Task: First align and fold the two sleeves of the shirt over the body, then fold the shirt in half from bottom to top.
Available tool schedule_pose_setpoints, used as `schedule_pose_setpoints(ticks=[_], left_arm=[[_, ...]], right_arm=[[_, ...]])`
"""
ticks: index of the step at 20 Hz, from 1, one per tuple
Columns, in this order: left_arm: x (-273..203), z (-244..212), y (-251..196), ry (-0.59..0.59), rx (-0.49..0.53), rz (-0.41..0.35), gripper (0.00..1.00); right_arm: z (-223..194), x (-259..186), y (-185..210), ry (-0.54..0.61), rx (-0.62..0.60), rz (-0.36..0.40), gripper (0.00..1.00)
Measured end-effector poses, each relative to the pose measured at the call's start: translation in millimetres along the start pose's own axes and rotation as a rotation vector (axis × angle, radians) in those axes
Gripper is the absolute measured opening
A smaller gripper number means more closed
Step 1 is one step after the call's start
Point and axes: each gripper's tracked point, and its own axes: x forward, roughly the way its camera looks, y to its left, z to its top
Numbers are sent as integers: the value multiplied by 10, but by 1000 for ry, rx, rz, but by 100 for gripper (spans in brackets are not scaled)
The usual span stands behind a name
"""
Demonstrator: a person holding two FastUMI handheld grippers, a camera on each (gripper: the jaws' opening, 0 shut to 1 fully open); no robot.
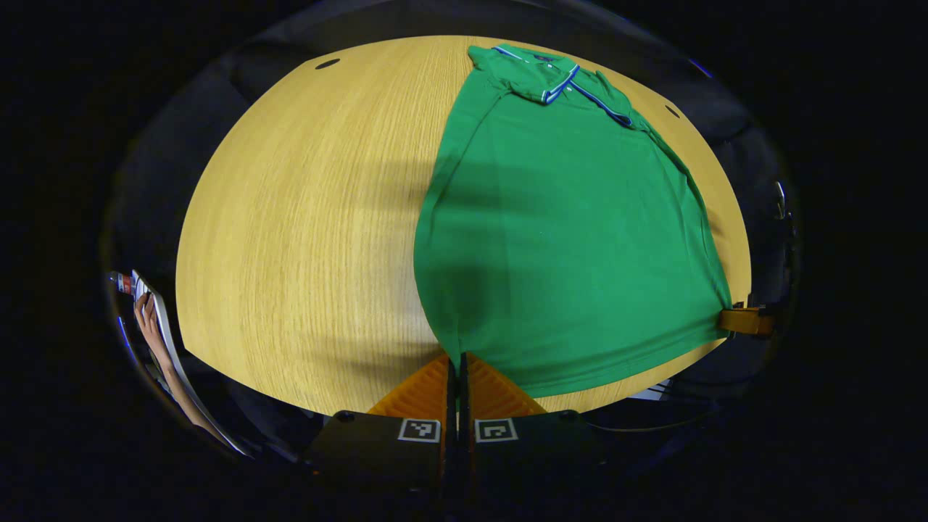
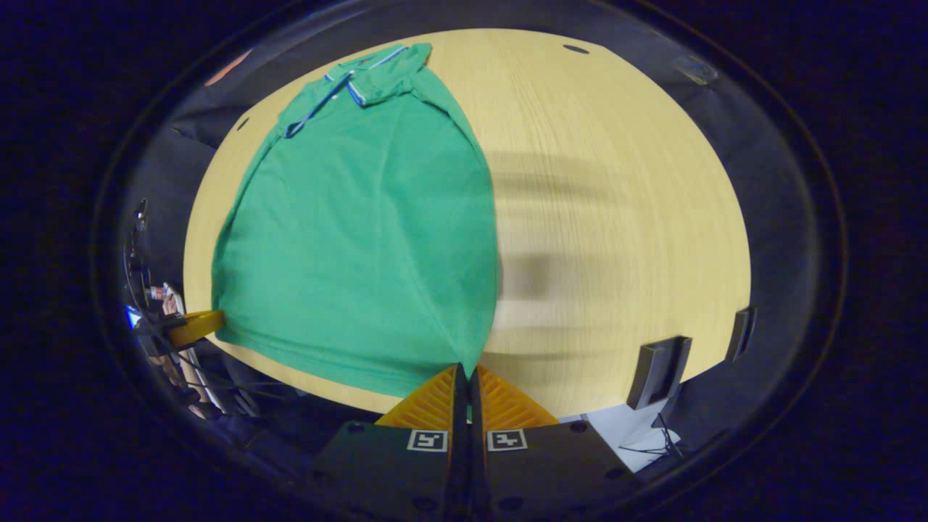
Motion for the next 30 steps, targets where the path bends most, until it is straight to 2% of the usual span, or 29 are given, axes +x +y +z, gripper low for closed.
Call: schedule_pose_setpoints(ticks=[1,3,4,6,8,10,12,21,26,30], left_arm=[[-88,58,-14,-19,-6,-10,4],[-241,194,-52,-60,-8,-21,4],[-323,273,-65,-82,-3,-24,4],[-474,438,-102,-121,-2,-36,4],[-618,622,-113,-153,3,-40,4],[-752,827,-102,-187,15,-39,4],[-845,1042,-55,-213,28,-32,4],[-932,2077,41,-300,54,-44,3],[-798,2644,51,-331,41,-62,3],[-613,3143,100,-356,64,-42,4]], right_arm=[[47,-118,27,-24,-10,9,6],[138,-339,84,-64,-19,26,8],[194,-449,103,-86,-27,31,5],[363,-649,131,-141,-49,28,9],[560,-831,171,-199,-64,22,5],[778,-979,237,-248,-82,22,8],[985,-1082,285,-284,-91,17,5],[1973,-1200,316,-383,-100,-59,5],[2624,-1155,321,-449,-76,-90,5],[3121,-997,370,-484,-97,-129,5]])
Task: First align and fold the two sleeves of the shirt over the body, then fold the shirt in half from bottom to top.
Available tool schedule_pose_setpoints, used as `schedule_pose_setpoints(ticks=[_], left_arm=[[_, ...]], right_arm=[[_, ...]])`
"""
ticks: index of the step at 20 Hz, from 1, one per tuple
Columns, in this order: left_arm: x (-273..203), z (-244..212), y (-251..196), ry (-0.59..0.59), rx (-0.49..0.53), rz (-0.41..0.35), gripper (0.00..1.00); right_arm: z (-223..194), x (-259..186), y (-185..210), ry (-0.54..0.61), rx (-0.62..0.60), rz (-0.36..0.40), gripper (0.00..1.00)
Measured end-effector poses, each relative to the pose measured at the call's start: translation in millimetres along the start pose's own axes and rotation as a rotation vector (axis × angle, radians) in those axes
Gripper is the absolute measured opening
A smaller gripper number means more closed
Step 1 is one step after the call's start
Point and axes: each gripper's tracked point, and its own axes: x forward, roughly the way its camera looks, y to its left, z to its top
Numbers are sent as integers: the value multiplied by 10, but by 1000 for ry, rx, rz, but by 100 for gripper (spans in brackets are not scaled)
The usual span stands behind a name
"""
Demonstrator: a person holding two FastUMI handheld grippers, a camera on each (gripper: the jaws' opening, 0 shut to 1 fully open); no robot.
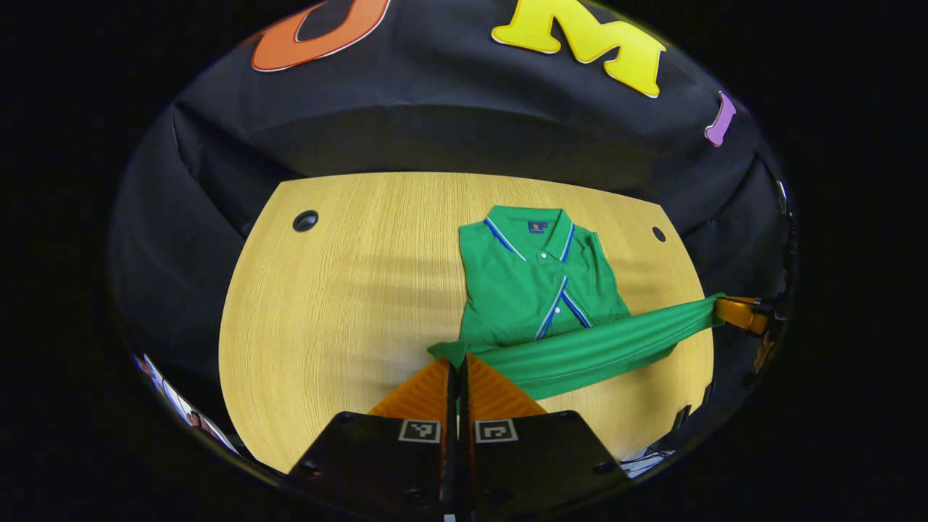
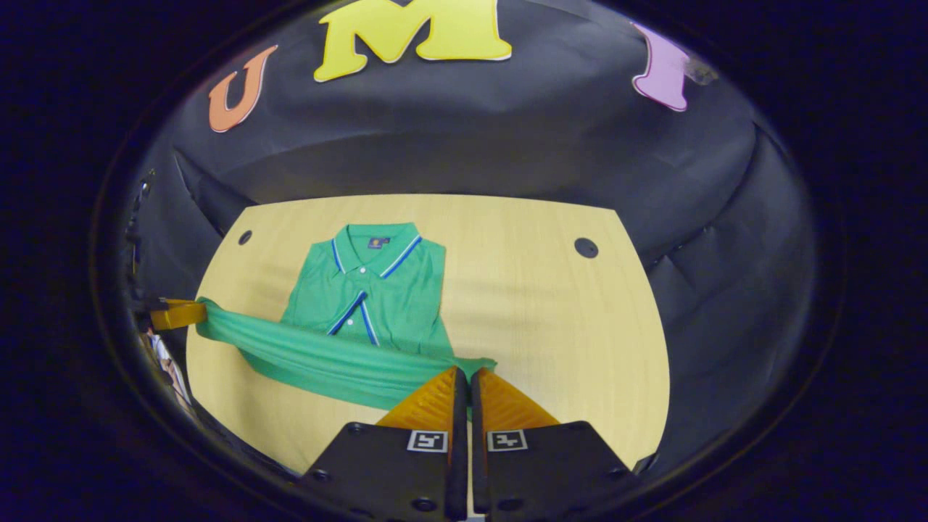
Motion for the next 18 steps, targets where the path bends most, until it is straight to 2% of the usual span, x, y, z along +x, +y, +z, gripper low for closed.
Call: schedule_pose_setpoints(ticks=[4,6,7,8,12,13,14,18], left_arm=[[355,429,70,-58,69,38,3],[527,677,101,-125,128,70,3],[599,795,94,-160,145,79,3],[667,894,87,-190,152,90,3],[985,1127,97,-271,145,111,3],[1076,1158,124,-286,143,117,3],[1174,1173,139,-285,140,121,3],[1535,1206,224,-303,125,138,3]], right_arm=[[413,452,37,-48,-48,-40,5],[549,670,56,-73,-69,-52,5],[629,780,69,-88,-74,-51,2],[701,883,78,-103,-72,-55,5],[1031,1308,76,-205,-34,-52,5],[1085,1408,91,-220,-34,-47,2],[1125,1509,87,-232,-32,-48,5],[1231,1982,86,-262,40,-35,5]])
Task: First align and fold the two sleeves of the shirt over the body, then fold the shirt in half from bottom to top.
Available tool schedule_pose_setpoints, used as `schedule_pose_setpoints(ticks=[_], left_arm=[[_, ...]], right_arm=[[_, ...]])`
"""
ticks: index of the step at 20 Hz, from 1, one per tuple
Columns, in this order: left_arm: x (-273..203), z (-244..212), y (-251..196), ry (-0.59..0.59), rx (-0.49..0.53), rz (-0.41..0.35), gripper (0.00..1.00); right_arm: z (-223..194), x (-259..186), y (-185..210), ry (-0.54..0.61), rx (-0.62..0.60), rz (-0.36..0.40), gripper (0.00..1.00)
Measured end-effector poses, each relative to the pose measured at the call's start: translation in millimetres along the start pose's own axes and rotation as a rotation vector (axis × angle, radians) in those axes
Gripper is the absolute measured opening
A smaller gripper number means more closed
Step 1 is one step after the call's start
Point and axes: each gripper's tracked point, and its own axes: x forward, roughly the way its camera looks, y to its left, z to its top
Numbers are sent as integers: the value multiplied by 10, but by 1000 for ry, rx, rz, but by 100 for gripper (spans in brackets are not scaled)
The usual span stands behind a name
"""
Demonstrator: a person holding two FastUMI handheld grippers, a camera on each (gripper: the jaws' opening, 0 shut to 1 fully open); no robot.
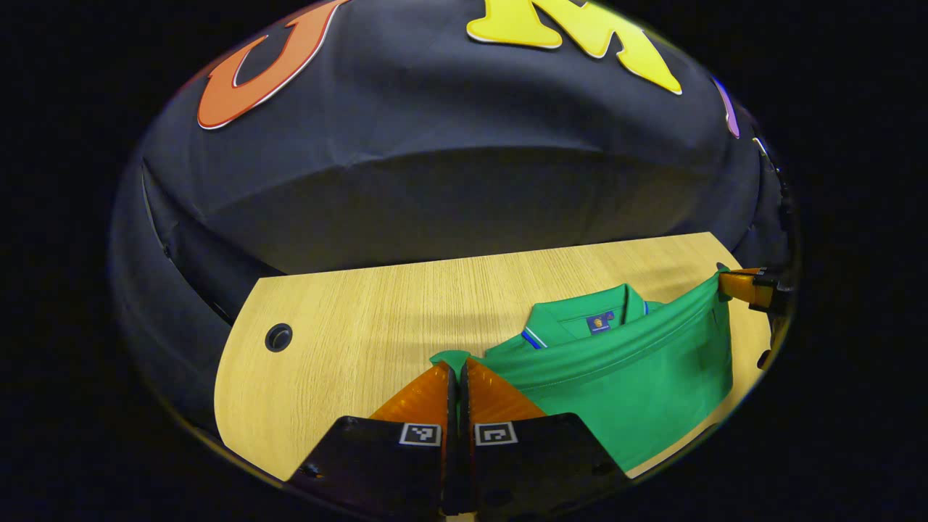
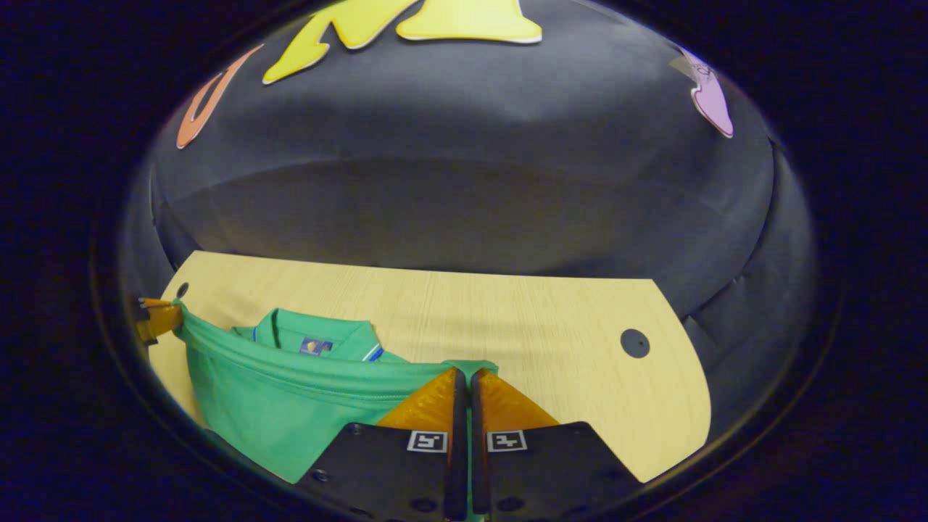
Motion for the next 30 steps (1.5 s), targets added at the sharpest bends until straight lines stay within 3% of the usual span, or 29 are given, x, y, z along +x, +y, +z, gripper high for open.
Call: schedule_pose_setpoints(ticks=[5,7,8,11,13,15,16,17,18,19,20,21,22,23,26,27,28,30], left_arm=[[359,-112,15,-16,-12,-15,3],[427,-240,10,13,-33,-19,3],[457,-283,-1,21,-46,-24,4],[498,-324,45,12,-86,-17,7],[476,-343,37,20,-97,-31,11],[403,-366,76,37,-93,-13,25],[312,-341,91,35,-101,-7,43],[228,-259,98,13,-117,-2,46],[107,-145,90,-15,-135,-6,59],[-26,-32,89,-50,-148,-5,52],[-167,91,100,-83,-159,-5,76],[-342,185,97,-108,-169,-9,78],[-500,265,60,-133,-173,-11,89],[-656,357,33,-154,-168,-10,84],[-1264,657,-17,-239,-172,9,90],[-1498,747,6,-283,-181,39,99],[-1720,843,6,-325,-183,62,93],[-2213,949,-40,-389,-171,70,98]], right_arm=[[-259,347,-10,43,-8,-20,2],[-303,398,7,55,-6,-21,5],[-323,417,-4,61,-3,-30,2],[-384,432,-15,86,1,-55,7],[-370,378,72,85,20,-23,10],[-319,262,117,75,56,3,23],[-287,177,122,69,69,13,41],[-236,77,115,60,76,20,59],[-180,-41,91,47,76,16,77],[-104,-160,74,26,76,12,95],[-52,-302,53,7,73,4,96],[30,-458,44,-15,73,6,96],[104,-622,47,-37,71,10,95],[181,-801,33,-61,68,10,95],[411,-1456,2,-154,65,18,94],[494,-1713,-27,-193,66,14,96],[562,-1990,-44,-234,66,19,94],[689,-2546,-132,-325,48,7,94]])
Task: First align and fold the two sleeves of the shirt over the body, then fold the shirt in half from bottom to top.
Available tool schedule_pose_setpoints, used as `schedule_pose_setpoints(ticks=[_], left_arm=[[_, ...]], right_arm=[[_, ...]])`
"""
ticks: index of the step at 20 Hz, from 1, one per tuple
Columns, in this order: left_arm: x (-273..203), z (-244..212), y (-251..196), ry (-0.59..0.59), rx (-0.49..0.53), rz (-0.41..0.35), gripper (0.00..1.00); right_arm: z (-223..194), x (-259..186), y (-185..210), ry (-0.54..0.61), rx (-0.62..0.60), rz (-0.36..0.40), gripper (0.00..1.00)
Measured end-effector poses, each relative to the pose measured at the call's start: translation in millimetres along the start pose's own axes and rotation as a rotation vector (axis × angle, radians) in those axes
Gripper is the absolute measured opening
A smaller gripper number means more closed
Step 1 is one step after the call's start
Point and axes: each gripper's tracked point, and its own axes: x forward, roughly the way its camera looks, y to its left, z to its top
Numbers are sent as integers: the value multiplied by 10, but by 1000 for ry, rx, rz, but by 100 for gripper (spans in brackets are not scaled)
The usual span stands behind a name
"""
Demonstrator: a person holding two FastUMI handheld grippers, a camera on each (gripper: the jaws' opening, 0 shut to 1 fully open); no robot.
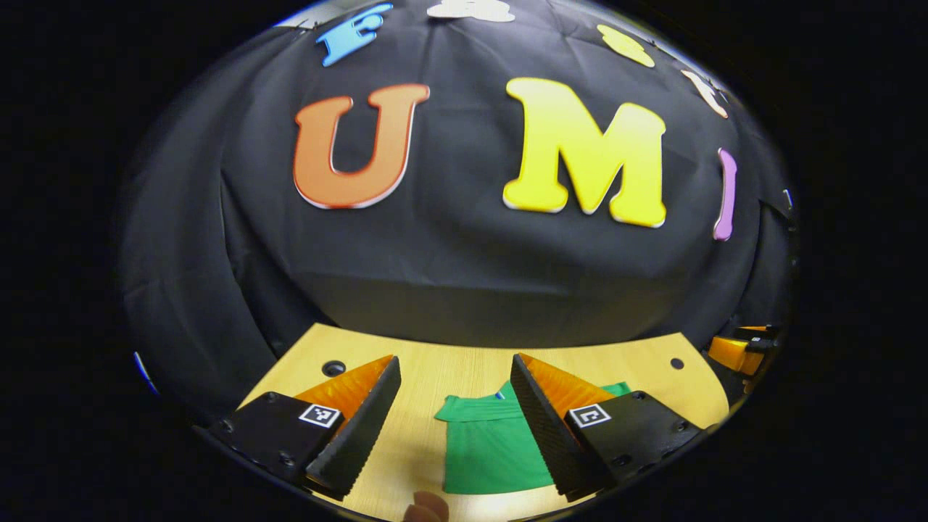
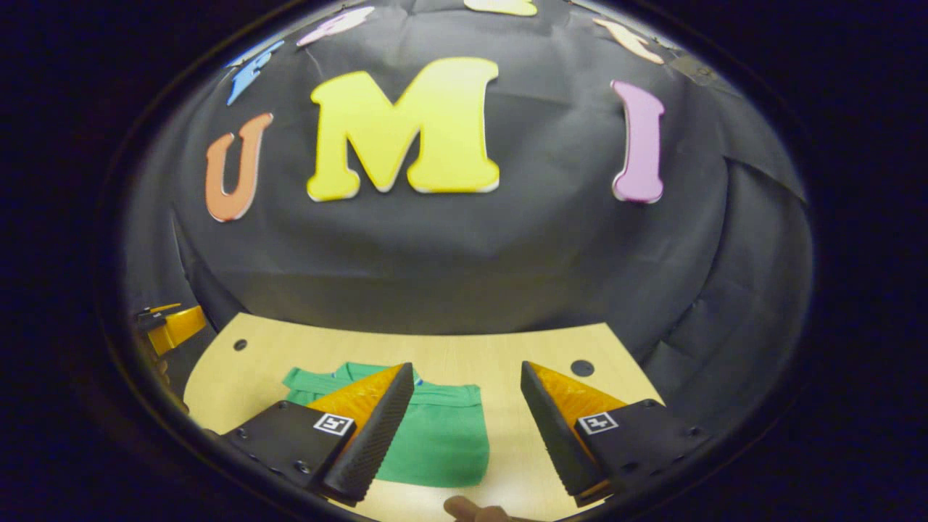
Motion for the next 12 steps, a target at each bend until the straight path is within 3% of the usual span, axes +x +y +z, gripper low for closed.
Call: schedule_pose_setpoints(ticks=[5,12], left_arm=[[-1029,427,-261,-90,44,-25,98],[-2006,478,-374,-143,34,-31,100]], right_arm=[[478,-1157,-70,-181,-16,-2,95],[397,-2045,-176,-244,20,32,97]])
